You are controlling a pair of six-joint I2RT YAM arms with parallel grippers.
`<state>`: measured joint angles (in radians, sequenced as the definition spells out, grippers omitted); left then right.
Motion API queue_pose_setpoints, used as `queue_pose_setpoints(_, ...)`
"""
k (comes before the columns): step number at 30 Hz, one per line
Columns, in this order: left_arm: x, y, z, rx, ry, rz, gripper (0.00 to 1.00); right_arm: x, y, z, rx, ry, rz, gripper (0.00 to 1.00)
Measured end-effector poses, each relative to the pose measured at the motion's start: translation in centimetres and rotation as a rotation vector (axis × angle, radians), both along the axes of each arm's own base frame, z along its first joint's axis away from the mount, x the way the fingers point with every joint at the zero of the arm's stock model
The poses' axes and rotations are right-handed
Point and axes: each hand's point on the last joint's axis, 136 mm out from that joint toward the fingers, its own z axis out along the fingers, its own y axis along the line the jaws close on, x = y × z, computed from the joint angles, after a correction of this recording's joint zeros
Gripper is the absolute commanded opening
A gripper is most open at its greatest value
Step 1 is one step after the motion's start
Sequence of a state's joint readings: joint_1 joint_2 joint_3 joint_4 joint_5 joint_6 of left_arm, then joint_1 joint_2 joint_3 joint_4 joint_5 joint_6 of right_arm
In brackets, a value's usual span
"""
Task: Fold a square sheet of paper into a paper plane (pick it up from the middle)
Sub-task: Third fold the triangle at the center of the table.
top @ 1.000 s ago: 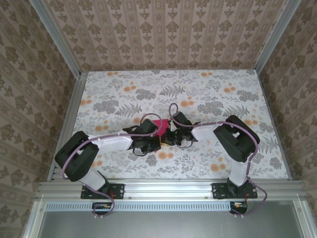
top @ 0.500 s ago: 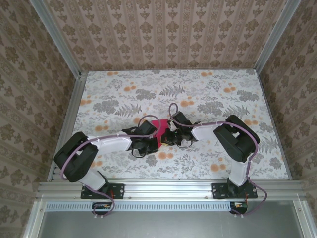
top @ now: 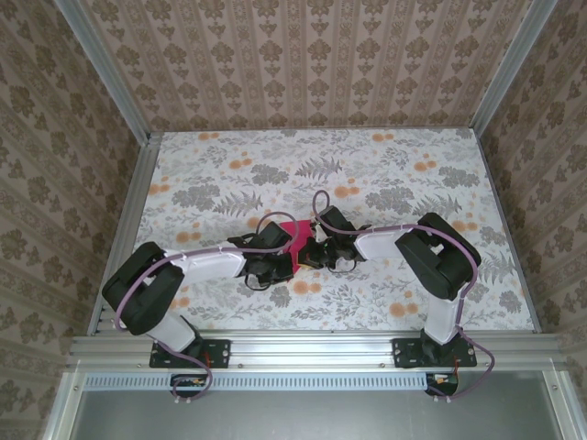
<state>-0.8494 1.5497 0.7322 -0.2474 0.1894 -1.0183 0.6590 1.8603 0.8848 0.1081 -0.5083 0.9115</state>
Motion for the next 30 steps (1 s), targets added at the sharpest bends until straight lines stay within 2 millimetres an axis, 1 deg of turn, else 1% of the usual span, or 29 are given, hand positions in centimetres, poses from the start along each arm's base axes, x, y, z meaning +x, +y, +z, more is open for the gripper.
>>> queue_pose_setpoints(9,0.0,0.1,-0.1,0.003,0.004,0.004,0.03,-0.1,0.0,0.2,-0.001,-0.019,0.019,0.04)
queue_pose_setpoints(19,0.0,0.1,-0.1,0.004,0.004,0.004,0.02,-1.5,0.9,0.7,-0.020,-0.043,0.102,0.02)
queue_pose_setpoints(24,-0.1,0.1,-0.1,0.007,0.006,0.004,0.02,-1.2,0.9,0.3,-0.044,-0.036,0.112,0.03)
queue_pose_setpoints(26,-0.1,0.1,-0.1,0.007,0.007,0.004,0.02,-1.0,0.8,0.0,-0.051,-0.023,0.107,0.03)
queue_pose_setpoints(30,-0.2,0.2,-0.2,0.008,0.009,0.003,0.02,-0.2,0.1,0.0,-0.051,-0.020,0.081,0.03)
